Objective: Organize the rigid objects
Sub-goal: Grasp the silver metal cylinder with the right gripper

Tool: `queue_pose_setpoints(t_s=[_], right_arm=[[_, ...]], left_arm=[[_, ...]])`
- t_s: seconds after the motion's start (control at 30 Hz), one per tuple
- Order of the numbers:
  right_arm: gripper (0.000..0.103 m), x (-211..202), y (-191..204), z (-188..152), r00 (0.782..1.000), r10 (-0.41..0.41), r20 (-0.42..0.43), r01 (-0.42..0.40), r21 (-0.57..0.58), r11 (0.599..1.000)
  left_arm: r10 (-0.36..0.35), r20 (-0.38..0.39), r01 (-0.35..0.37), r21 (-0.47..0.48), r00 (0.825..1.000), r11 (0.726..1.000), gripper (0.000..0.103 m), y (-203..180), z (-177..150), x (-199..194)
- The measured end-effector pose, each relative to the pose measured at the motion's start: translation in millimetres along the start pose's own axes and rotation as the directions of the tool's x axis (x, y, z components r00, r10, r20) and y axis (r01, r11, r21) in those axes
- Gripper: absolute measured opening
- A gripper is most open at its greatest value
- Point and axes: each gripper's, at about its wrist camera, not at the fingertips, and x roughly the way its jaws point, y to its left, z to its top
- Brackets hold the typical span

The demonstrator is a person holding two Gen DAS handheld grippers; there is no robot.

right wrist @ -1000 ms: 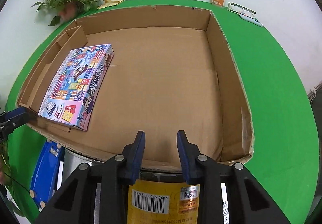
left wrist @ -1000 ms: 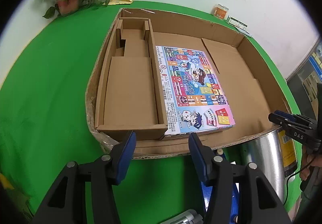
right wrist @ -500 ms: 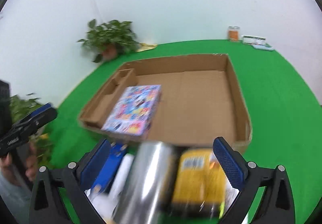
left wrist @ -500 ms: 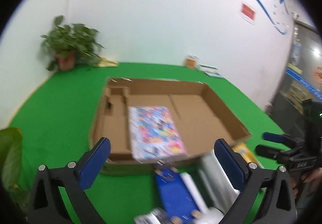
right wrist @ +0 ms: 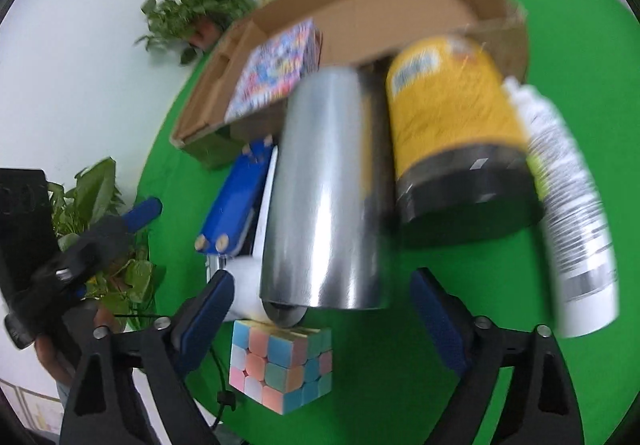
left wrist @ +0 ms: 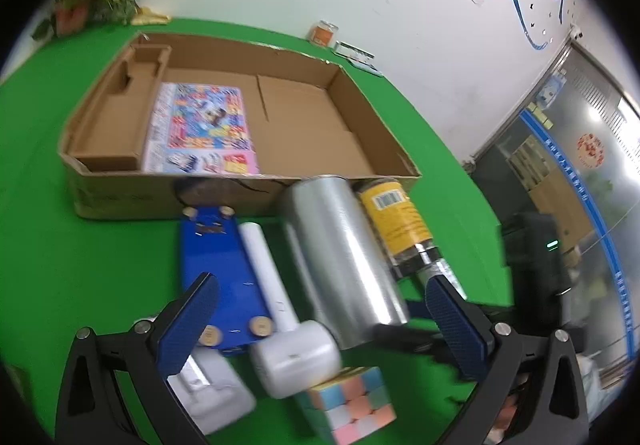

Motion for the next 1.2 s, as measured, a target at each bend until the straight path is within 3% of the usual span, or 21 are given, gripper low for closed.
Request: queue_pose_setpoints(t_s=[0.17, 0.3, 0.43, 0.5, 0.57, 0.6, 0.73, 0.83, 0.9, 1.2], right_arm=[[0.080, 8.1, 10.6, -11.6, 0.994, -0.105, 0.019, 0.106, -0.069, 0.992], [0.079, -12.0, 27.5, -39.8, 0.965, -0.250, 0.081, 0.262, -0.233, 0.936], [0.081, -25.7, 39.8, -65.0, 0.918, -0.376, 0.130, 0.397, -0.334, 0.855], [0.082, -28.4, 43.6, -70.0, 0.931, -0.348, 0.107, 0.362, -0.367, 0.857], [0.085, -40.0, 39.1, -66.4, 0.965, -0.247, 0.093, 0.263, -0.337, 0.904], [0.085, -50.1, 30.1, -60.9, 0.982, -0.171, 0.084, 0.188, -0.284, 0.940], [0.085, -60.0, -7.0, -36.8, 0.999, -0.031, 0.040, 0.035, -0.108, 0.994], [0.077, -44.0, -23.5, -28.7, 0.999, -0.047, -0.026, 0.045, -0.056, 0.997], [0.078, -33.2, -29.1, -29.5, 0.998, 0.009, -0.065, -0.011, -0.030, 0.999], [0.081, -24.9, -1.5, -25.8, 0.995, -0.100, -0.027, 0.097, -0.112, 0.989]], left_arm=[[-0.143, -0.080, 0.137, -0.071, 0.987, 0.988, 0.102, -3.6, 9.7, 31.3], [-0.206, -0.139, 0.190, -0.117, 0.969, 0.975, 0.102, -11.0, 16.2, 56.3], [-0.220, -0.215, 0.196, -0.126, 0.952, 0.973, 0.102, -24.0, 19.6, 85.0], [-0.186, -0.253, 0.161, -0.118, 0.949, 0.980, 0.101, -29.0, 19.7, 97.4], [-0.172, -0.277, 0.144, -0.118, 0.945, 0.982, 0.100, -28.8, 19.7, 102.4], [-0.168, -0.289, 0.137, -0.123, 0.942, 0.983, 0.097, -28.1, 19.6, 104.5], [-0.131, -0.324, 0.104, -0.097, 0.937, 0.990, 0.091, -29.7, 24.5, 108.2], [-0.103, -0.339, 0.071, -0.105, 0.935, 0.992, 0.079, -23.8, 29.7, 109.6], [-0.097, -0.348, 0.064, -0.107, 0.932, 0.992, 0.079, -21.9, 33.1, 108.9], [-0.109, -0.320, 0.076, -0.114, 0.941, 0.991, 0.074, -19.6, 27.7, 99.4]])
